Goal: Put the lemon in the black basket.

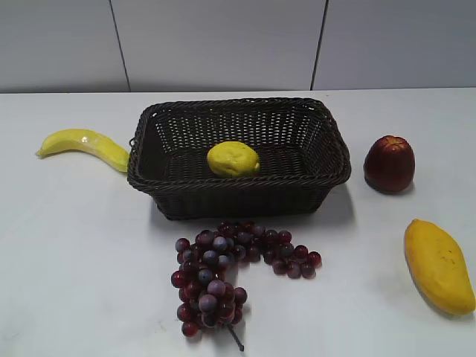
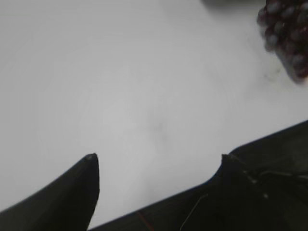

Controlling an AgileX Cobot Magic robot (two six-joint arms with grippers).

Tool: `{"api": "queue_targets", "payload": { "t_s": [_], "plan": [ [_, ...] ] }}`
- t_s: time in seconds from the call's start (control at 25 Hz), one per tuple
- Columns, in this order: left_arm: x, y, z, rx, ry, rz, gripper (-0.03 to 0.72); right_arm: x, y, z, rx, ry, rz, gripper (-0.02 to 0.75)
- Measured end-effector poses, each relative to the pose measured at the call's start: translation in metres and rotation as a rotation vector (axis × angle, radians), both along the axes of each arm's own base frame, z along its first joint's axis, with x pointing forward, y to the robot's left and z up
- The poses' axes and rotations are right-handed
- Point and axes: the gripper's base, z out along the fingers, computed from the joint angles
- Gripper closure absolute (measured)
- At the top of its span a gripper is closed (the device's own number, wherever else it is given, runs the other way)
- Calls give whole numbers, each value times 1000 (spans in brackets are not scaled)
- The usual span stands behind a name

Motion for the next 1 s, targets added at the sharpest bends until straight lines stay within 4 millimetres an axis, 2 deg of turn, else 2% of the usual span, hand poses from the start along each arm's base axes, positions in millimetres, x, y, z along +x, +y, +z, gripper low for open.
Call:
{"api": "queue_targets", "payload": {
  "t_s": [0.64,0.8,1.0],
  "plan": [
    [-1,-2,-2,-54,-40,4,99,0,0,0,0,0,0,186],
    [-6,2,0,-70,-89,88,99,0,0,0,0,0,0,186],
    [-23,9,2,-97,-216,234,99,0,0,0,0,0,0,186]
  ]
}}
